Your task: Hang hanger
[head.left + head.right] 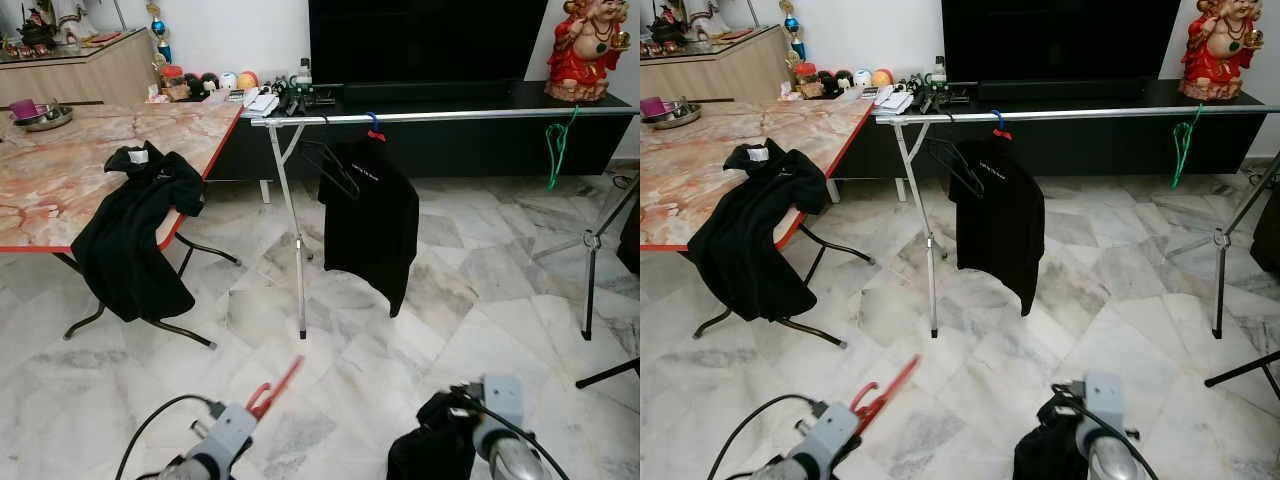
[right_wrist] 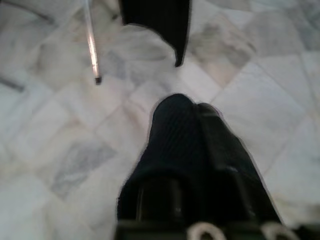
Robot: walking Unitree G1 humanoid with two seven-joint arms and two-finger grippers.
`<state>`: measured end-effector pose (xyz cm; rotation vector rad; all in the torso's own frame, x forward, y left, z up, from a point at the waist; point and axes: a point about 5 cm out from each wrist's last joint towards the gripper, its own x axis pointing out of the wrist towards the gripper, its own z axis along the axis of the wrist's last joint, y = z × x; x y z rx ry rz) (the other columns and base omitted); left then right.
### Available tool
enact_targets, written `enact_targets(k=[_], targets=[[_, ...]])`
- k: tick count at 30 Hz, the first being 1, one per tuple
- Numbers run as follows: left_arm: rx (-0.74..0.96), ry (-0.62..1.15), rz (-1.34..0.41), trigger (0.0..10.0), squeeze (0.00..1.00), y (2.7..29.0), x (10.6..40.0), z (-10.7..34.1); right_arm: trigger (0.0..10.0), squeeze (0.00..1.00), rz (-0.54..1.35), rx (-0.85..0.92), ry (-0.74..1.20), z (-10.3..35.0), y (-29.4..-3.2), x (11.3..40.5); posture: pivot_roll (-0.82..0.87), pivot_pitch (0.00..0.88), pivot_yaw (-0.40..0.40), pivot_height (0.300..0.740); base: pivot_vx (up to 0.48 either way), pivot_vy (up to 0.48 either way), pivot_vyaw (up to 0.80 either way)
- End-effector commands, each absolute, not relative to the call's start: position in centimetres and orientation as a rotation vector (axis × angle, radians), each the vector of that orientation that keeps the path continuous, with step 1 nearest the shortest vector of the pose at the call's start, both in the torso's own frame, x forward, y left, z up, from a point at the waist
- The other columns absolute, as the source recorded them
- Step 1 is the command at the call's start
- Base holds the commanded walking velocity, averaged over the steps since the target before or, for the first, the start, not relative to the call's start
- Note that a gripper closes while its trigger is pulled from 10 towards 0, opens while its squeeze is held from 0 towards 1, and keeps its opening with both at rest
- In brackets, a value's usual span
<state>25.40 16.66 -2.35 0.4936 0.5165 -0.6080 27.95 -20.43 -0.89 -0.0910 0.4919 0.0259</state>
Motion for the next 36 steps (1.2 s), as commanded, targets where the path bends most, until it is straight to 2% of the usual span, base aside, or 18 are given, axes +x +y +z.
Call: enact_targets(k=[1, 3, 7, 10, 12, 17, 23, 27, 36], targets=[[0.534, 0.525, -0.700, 10.0, 0.00, 16.5, 25.6, -2.0, 10.0, 0.00, 0.108, -0.133, 0.487, -0.3, -19.8, 28.7, 0.06, 0.013, 0.018, 0.740, 0.000, 0.000, 0.00], [0.575, 0.551, -0.796, 10.0, 0.00, 16.4, 25.9, -1.7, 10.0, 0.00, 0.183, -0.211, 0.503, 0.3, -19.4, 29.5, 0.05, 0.017, 0.018, 0.740, 0.000, 0.000, 0.00], [0.598, 0.583, -0.869, 10.0, 0.00, 16.4, 26.7, -0.9, 10.0, 0.00, 0.276, -0.271, 0.509, 1.4, -18.9, 30.8, 0.06, 0.020, 0.011, 0.740, 0.000, 0.000, 0.00], [0.566, 0.588, -0.948, 10.0, 0.00, 15.7, 27.2, 0.0, 10.0, 0.00, 0.295, -0.292, 0.475, 2.8, -18.7, 32.1, 0.06, 0.020, 0.010, 0.740, 0.000, 0.000, 0.00], [0.586, 0.636, -1.087, 10.0, 0.00, 15.0, 27.3, 0.7, 10.0, 0.00, 0.336, -0.293, 0.413, 4.8, -17.8, 33.7, 0.06, 0.020, 0.009, 0.740, 0.000, 0.000, 0.00], [0.600, 0.674, -1.192, 10.0, 0.00, 14.0, 27.5, 1.4, 10.0, 0.00, 0.325, -0.297, 0.372, 6.2, -17.2, 34.9, 0.06, 0.017, 0.003, 0.740, 0.000, 0.000, 0.00], [0.583, 0.648, -1.212, 10.0, 0.00, 13.2, 28.0, 2.1, 10.0, 0.00, 0.337, -0.266, 0.345, 7.1, -16.8, 35.4, 0.06, 0.016, 0.000, 0.740, 0.000, 0.000, 0.00], [0.488, 0.576, -1.202, 10.0, 0.00, 11.3, 29.1, 3.4, 10.0, 0.00, 0.346, -0.279, 0.363, 7.1, -16.7, 35.5, 0.05, 0.014, -0.002, 0.740, 0.000, 0.000, 0.00], [0.406, 0.609, -1.185, 10.0, 0.00, 10.2, 29.1, 3.9, 10.0, 0.00, 0.313, -0.253, 0.402, 6.7, -16.6, 35.5, 0.05, 0.014, -0.005, 0.740, 0.000, 0.000, 0.00]])
